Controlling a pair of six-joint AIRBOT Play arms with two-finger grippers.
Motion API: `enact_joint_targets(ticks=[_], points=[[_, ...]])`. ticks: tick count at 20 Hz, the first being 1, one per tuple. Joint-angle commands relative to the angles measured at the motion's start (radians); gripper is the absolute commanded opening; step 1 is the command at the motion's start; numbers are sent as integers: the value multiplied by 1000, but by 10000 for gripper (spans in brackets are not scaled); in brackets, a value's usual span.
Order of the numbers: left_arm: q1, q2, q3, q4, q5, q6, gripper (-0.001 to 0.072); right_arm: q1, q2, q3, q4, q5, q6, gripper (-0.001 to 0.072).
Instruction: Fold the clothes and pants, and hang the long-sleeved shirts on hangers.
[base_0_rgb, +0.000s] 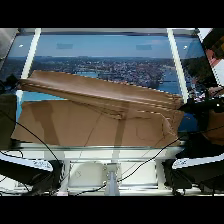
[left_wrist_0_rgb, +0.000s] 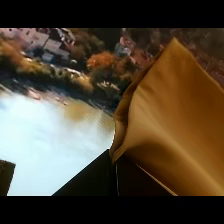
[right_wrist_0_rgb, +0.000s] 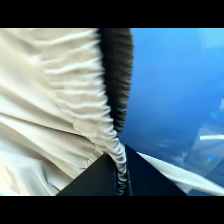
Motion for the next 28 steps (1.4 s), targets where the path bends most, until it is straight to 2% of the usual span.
enact_joint_targets(ticks=[1, 4, 12, 18, 19, 20, 21, 22, 24, 28], points=[[2, 5, 7, 38, 31, 0, 16, -1, 23, 26, -8, -7, 27, 29], [2, 2, 7, 114, -8, 0, 16, 0, 23, 39, -6, -22, 31, 29], [1, -64, 6, 303, -278, 0, 16, 8, 23, 39, -3, -32, 34, 29], [-16, -92, 6, 304, -272, -6, 27, 21, 23, 39, -2, -22, 34, 30], [-19, -92, 6, 305, -273, -6, 86, 21, 23, 39, -2, -26, 34, 37], [-21, -92, 6, 304, -272, -7, 328, 21, 23, 39, -2, -42, 34, 145], [-22, -92, 6, 304, -272, -8, 673, 21, 23, 39, -2, -71, 34, 397], [-22, -92, 6, 304, -275, -12, 700, 21, 23, 39, -2, -92, 40, 561], [-22, -85, 6, 305, -286, -11, 700, 21, 24, 39, -2, -111, 74, 570], [-14, -23, 28, 306, -291, -6, 700, 21, 77, 39, -42, -101, 76, 569]])
